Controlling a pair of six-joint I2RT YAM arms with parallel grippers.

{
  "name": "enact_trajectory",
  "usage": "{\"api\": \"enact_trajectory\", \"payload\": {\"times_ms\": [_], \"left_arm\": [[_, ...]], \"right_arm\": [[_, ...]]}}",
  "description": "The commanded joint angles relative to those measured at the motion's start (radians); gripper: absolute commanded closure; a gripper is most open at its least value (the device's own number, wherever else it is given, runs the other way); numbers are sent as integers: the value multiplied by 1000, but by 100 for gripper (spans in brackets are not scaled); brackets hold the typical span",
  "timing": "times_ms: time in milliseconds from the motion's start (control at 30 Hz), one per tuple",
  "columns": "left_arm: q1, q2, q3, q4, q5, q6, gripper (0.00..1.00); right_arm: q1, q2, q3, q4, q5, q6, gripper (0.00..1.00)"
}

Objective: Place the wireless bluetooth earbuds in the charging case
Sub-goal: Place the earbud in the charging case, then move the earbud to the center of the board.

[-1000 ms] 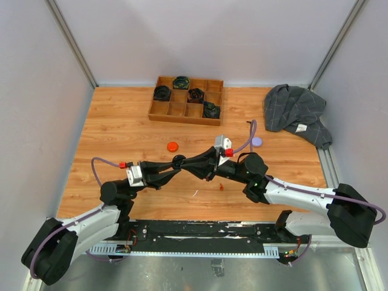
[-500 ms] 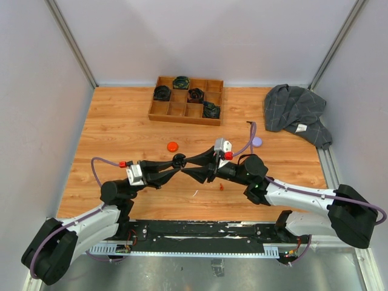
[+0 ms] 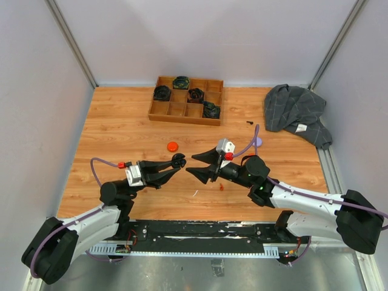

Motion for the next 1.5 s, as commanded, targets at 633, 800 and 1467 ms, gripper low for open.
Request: {"api": "enact_trajectory", "payload": {"times_ms": [633, 800, 1467], "left_arm": [[2, 24, -65, 32, 21, 4, 100], [2, 34, -61, 36, 37, 0, 100], [2, 26, -58, 49, 63, -17, 100]], "right_arm": [[14, 17, 49, 102, -13, 78, 23], [14, 23, 57, 105, 5, 85, 23], [-23, -63, 7, -66, 83, -26, 25]]}}
